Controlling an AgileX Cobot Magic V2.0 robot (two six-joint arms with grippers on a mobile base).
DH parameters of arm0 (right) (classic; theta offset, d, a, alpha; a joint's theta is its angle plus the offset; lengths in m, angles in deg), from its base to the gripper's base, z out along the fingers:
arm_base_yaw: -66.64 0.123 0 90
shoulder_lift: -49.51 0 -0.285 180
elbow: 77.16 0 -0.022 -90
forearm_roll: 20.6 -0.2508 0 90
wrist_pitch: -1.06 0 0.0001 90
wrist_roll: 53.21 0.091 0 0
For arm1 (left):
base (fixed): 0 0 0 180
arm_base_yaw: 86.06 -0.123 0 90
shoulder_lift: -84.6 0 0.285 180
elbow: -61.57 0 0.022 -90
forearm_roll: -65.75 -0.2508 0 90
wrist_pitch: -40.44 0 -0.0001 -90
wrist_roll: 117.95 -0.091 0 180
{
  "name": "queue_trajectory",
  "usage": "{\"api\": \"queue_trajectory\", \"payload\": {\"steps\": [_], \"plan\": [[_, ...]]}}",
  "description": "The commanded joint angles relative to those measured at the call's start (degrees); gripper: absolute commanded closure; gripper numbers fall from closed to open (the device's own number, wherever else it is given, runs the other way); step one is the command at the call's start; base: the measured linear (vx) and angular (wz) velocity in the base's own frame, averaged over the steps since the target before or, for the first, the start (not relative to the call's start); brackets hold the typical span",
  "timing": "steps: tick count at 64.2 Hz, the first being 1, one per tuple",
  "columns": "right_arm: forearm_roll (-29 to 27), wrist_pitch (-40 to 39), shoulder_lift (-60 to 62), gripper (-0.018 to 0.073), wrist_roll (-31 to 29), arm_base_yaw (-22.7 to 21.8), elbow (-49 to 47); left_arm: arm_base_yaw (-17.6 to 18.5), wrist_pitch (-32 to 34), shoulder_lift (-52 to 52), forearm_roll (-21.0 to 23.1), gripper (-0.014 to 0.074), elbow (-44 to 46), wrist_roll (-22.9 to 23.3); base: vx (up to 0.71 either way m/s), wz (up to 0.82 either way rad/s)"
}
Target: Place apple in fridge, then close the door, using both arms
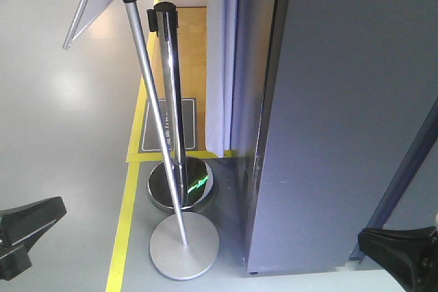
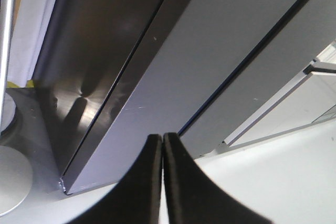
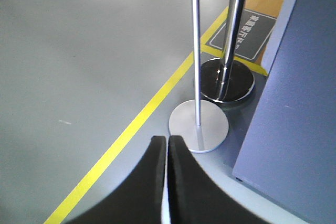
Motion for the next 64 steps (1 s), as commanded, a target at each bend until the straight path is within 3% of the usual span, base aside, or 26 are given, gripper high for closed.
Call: {"api": "queue_trajectory", "payload": {"steps": [1,23,28,33,37,42,46,50,54,59,64], "plan": [[-2.11,-0.96,0.03,0.0564,-0.65,-0.17,-1.44,0.16,1.44,-0.2,3.33,0.0603,1.38,-0.05,0.0,0.0],[-2.11,-0.96,0.03,0.0564,-0.65,-0.17,-1.44,0.16,5.01,-0.14,3.37,0.0603,1.38,0.01,0.0,0.0],[-2.11,-0.96,0.03,0.0564,-0.65,-0.17,-1.44,0.16,6.07,-0.14,5.57,0.0603,1.38,2.24,0.0,0.0],[-2.11,-0.96,0.03,0.0564,-0.65,-0.17,-1.44,0.16,5.98,-0.14,12.3,0.0603,1.38,2.83,0.0,0.0],[-2.11,-0.96,0.03,0.0564,-0.65,-0.17,-1.44,0.16,5.82,-0.14,20.82,0.0603,1.38,2.83,0.0,0.0],[-2.11,-0.96,0.03,0.0564,-0.65,-0.17,-1.44,0.16,5.78,-0.14,34.79,0.0603,1.38,2.83,0.0,0.0],[-2.11,-0.96,0.03,0.0564,-0.65,-0.17,-1.44,0.16,5.78,-0.14,43.09,0.0603,1.38,2.83,0.0,0.0],[-2.11,-0.96,0.03,0.0564,-0.65,-0.17,-1.44,0.16,5.83,-0.14,48.63,0.0603,1.38,2.83,0.0,0.0],[-2.11,-0.96,0.03,0.0564,-0.65,-0.17,-1.44,0.16,5.88,-0.14,51.28,0.0603,1.38,2.83,0.0,0.0],[-2.11,-0.96,0.03,0.0564,-0.65,-0.17,-1.44,0.16,5.74,-0.14,50.83,0.0603,1.38,2.37,0.0,0.0],[-2.11,-0.96,0.03,0.0564,-0.65,-0.17,-1.44,0.16,5.67,-0.14,49.65,0.0603,1.38,-3.09,0.0,0.0]]}}
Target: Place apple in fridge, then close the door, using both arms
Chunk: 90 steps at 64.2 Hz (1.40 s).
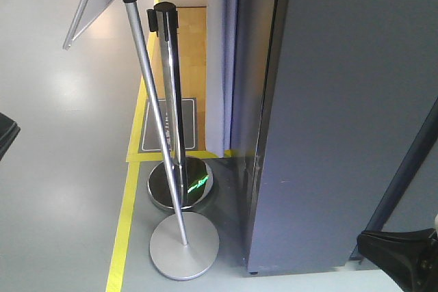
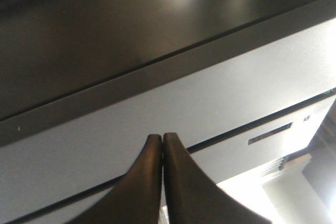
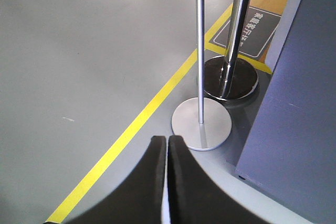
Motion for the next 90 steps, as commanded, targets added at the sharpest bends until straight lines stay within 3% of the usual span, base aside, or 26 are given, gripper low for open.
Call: {"api": "queue_trajectory", "payload": {"steps": [1,12,16,22,30,34,38,57,76,90], "plan": [[-2.11,-1.55,0.03,0.0564,-0.65,-0.17,-1.44,0.16,2.27,-0.14,1.84,0.0603,1.53,-5.99,0.0,0.0],[-2.11,-1.55,0.03,0.0564,-0.65,-0.17,-1.44,0.33,1.13,-0.14,3.8,0.0603,1.53,-37.49,0.0,0.0],[-2.11,-1.55,0.03,0.0564,-0.65,-0.17,-1.44,0.33,-0.75,-0.14,5.92,0.0603,1.53,-51.47,0.0,0.0],[-2.11,-1.55,0.03,0.0564,-0.65,-0.17,-1.44,0.33,-6.2,-0.14,15.17,0.0603,1.53,-69.47,0.0,0.0],[-2.11,-1.55,0.03,0.0564,-0.65,-0.17,-1.44,0.33,-15.78,-1.69,30.87,0.0603,0.13,-83.63,0.0,0.0],[-2.11,-1.55,0.03,0.0564,-0.65,-0.17,-1.44,0.33,-19.36,-3.95,34.8,0.0603,-2.17,-87.81,0.0,0.0],[-2.11,-1.55,0.03,0.0564,-0.65,-0.17,-1.44,0.33,-21.0,-6.43,35.62,0.0603,-5.55,-89.86,0.0,0.0],[-2.11,-1.55,0.03,0.0564,-0.65,-0.17,-1.44,0.33,-22.39,-22.47,35.5,0.0603,-20.53,-91.57,0.0,0.0],[-2.11,-1.5,0.03,0.0564,-0.65,-0.17,-1.44,0.14,-35.74,-32.92,34.57,0.0603,-20.39,-103.68,0.0,0.0],[-2.11,-1.5,0.03,0.0564,-0.65,-0.17,-1.44,0.14,-37.52,-39.98,34.62,0.0602,-20.39,-112.09,0.0,0.0]]}}
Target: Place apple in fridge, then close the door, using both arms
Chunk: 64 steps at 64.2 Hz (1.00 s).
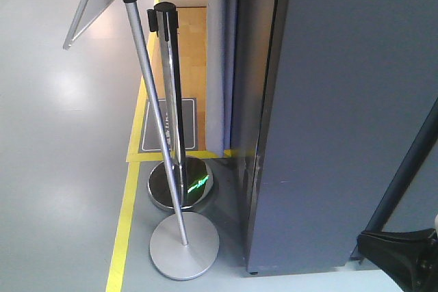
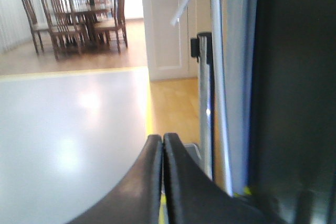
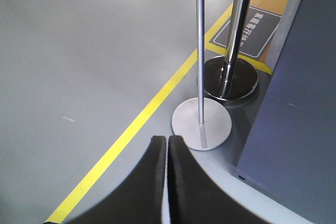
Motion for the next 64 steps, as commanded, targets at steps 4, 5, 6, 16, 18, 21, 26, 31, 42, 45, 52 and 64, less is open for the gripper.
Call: {"api": "queue_trajectory", "payload": {"steps": [4,5,6,16,18,21,26,31,42,45,52,64], "plan": [[-2.11,-1.5,0.03,0.0564,-0.65,-0.17,-1.44,0.14,3.44,-2.07,0.24,0.0602,-1.64,-4.13,0.0,0.0],[-2.11,-1.5,0.03,0.0564,-0.65,-0.17,-1.44,0.14,3.44,-2.07,0.24,0.0602,-1.64,-4.27,0.0,0.0],[-2.11,-1.5,0.03,0.0564,-0.65,-0.17,-1.44,0.07,3.44,-2.07,0.24,0.0602,-1.64,-4.51,0.0,0.0],[-2.11,-1.5,0.03,0.0564,-0.65,-0.17,-1.44,-2.94,3.64,-2.07,0.68,0.0602,-1.64,-4.29,0.0,0.0],[-2.11,-1.5,0.03,0.0564,-0.65,-0.17,-1.44,-3.76,3.64,-2.07,0.68,0.0602,-1.64,-4.0,0.0,0.0],[-2.11,-1.5,0.03,0.0564,-0.65,-0.17,-1.44,-4.81,4.08,-2.07,0.68,0.0602,-1.64,-3.03,0.0,0.0],[-2.11,-1.43,0.03,0.0564,-0.65,-0.17,-1.44,-5.69,3.72,-2.07,0.68,0.0602,-1.64,-2.38,0.0,0.0],[-2.04,-1.03,0.03,0.0564,-0.65,-0.17,-1.44,-5.69,3.67,-2.07,0.68,0.0602,-1.64,-1.74,0.0,0.0],[-2.11,-0.88,0.03,0.0564,-0.65,-0.17,-1.44,-5.69,3.7,-2.07,0.68,0.0602,-1.64,-1.35,0.0,0.0],[-2.11,-0.88,0.03,0.0564,-0.65,-0.17,-1.44,-5.69,3.7,-2.07,0.68,0.0602,-1.64,-1.35,0.0,0.0],[-2.11,-0.88,0.03,0.0564,-0.65,-0.17,-1.44,-5.69,3.57,-2.07,0.68,0.0602,-1.64,-1.39,0.0,0.0],[-2.11,-0.88,0.03,0.0564,-0.65,-0.17,-1.44,-5.69,3.58,-2.01,0.68,0.0602,-1.64,-1.39,0.0,0.0]]}}
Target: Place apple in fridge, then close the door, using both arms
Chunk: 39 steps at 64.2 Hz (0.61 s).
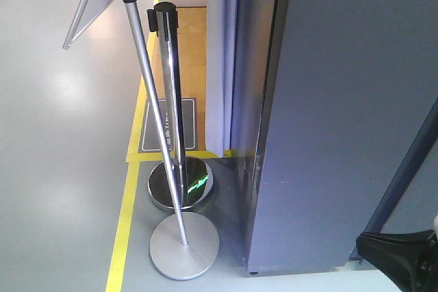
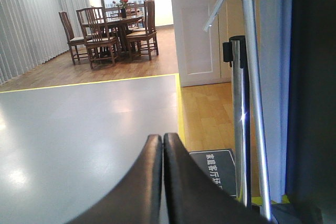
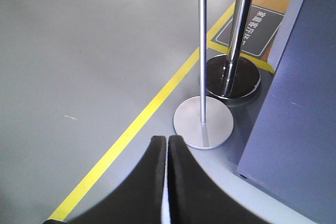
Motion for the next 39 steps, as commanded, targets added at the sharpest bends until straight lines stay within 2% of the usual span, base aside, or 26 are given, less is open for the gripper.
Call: {"api": "queue_trajectory", "payload": {"steps": [1,39], "plan": [[-2.11,-1.34,0.03,0.0564,-0.65,-0.17,-1.44,0.03,3.89,-0.94,0.51,0.0602,-1.64,0.55,0.0,0.0],[-2.09,-1.34,0.03,0.0564,-0.65,-0.17,-1.44,0.03,3.89,-0.94,0.51,0.0602,-1.64,0.55,0.0,0.0]]}}
